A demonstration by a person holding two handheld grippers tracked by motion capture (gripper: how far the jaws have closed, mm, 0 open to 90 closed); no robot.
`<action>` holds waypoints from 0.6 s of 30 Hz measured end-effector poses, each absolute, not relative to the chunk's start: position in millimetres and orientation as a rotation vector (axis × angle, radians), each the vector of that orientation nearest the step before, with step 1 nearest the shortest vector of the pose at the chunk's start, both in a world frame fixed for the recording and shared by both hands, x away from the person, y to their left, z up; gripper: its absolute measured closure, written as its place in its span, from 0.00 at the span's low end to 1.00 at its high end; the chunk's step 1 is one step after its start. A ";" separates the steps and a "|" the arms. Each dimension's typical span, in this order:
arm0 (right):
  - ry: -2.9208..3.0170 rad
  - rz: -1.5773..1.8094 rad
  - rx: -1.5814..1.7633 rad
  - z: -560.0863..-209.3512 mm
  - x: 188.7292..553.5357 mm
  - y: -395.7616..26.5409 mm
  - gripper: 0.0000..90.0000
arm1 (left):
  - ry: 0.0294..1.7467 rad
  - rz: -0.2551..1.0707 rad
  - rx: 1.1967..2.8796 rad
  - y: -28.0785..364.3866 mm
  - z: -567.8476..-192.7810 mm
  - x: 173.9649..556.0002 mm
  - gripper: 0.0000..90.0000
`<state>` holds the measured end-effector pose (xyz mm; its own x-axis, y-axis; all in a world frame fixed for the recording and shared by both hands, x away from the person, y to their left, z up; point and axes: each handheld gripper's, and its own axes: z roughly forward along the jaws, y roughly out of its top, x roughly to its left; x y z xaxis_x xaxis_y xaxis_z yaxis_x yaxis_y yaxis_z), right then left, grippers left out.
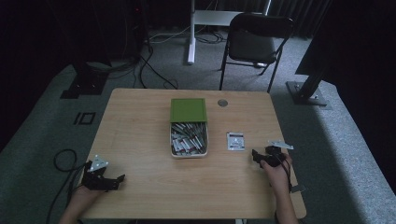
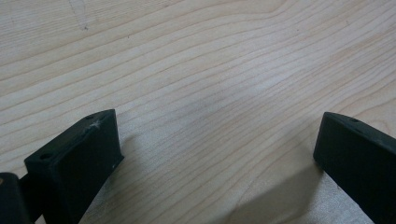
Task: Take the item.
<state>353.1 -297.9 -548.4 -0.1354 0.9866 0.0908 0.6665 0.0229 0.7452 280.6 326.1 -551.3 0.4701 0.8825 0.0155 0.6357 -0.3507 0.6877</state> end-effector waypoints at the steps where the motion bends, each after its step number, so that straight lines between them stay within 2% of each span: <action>1: 1.840 0.922 1.677 -548.5 351.0 -299.3 0.22 | 1.254 0.519 2.104 326.1 -551.3 280.6 0.02; 18: 1.804 0.845 1.699 -551.8 317.9 -316.1 0.19 | 1.254 0.519 2.104 326.2 -551.3 280.6 0.02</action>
<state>317.9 -316.1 -551.8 -0.0804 0.9957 0.0466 0.6732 0.0198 0.7392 280.6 326.2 -551.3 0.4700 0.8825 0.0162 0.6355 -0.3511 0.6877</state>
